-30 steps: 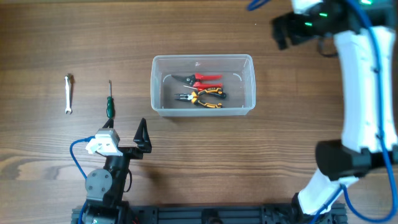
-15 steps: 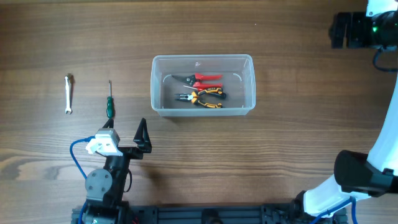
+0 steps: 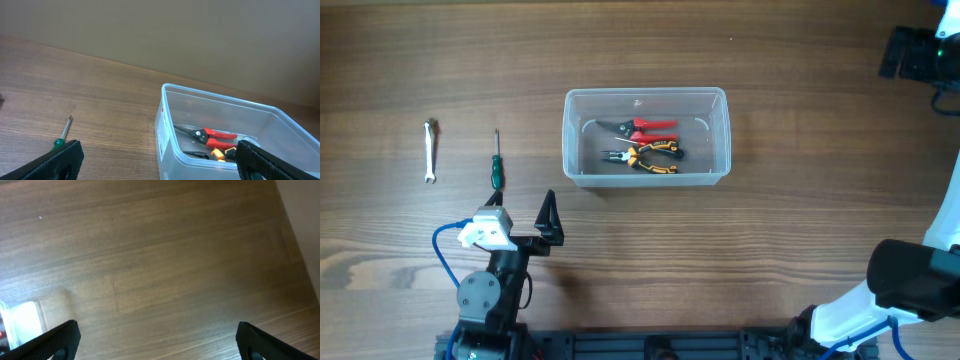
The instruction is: Pack container
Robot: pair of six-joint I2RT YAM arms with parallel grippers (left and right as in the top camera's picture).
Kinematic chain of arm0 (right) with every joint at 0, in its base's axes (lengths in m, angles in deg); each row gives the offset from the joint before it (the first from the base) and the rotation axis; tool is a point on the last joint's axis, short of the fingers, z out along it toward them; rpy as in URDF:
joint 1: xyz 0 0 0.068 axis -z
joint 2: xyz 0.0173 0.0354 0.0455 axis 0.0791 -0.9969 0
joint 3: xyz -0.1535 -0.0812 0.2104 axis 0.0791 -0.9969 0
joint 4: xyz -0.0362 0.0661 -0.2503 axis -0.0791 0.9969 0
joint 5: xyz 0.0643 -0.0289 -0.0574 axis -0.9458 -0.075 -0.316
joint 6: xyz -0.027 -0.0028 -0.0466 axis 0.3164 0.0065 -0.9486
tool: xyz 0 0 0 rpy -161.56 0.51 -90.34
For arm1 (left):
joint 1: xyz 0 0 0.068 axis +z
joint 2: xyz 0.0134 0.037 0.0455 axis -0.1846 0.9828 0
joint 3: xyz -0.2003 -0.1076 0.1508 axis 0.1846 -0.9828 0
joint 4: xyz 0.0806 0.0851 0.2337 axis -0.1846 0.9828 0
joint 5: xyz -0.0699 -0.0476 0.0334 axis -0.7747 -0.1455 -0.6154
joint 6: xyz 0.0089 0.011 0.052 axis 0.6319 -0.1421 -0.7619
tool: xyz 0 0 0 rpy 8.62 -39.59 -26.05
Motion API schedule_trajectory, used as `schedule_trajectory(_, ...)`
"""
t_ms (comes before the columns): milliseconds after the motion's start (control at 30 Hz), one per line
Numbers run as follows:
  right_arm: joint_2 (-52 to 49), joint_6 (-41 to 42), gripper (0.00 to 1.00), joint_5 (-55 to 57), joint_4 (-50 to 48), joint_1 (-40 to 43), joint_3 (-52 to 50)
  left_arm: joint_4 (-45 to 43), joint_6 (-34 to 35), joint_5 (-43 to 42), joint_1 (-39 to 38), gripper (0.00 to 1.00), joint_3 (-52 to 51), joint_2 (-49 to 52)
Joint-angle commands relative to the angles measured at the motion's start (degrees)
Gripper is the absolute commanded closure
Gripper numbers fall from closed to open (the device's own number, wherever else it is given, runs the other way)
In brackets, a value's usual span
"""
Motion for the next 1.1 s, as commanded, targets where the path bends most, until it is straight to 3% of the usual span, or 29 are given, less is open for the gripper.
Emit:
schedule_trajectory(0,0.55,0.83,0.00,0.98,-0.66,-0.24,-0.09,-0.15,-1.18,0.57,0.42,0.00,-0.35,-0.42)
schedule_trajectory(633,0.55,1.03,0.00,-1.64,-1.11,-0.26,-0.11,-0.17,-1.16,0.48,0.42,0.00,-0.35,-0.42)
schedule_trajectory(900,0.55,1.03,0.00,-1.64,-1.11,-0.26,-0.11,-0.72,0.68,-13.35,0.35,0.00,-0.35,-0.28)
schedule_trajectory(1067,0.55,1.03,0.00,-1.64,-1.11,-0.26,-0.11,-1.64,1.01,-17.22,0.37,0.00,-0.28,0.35)
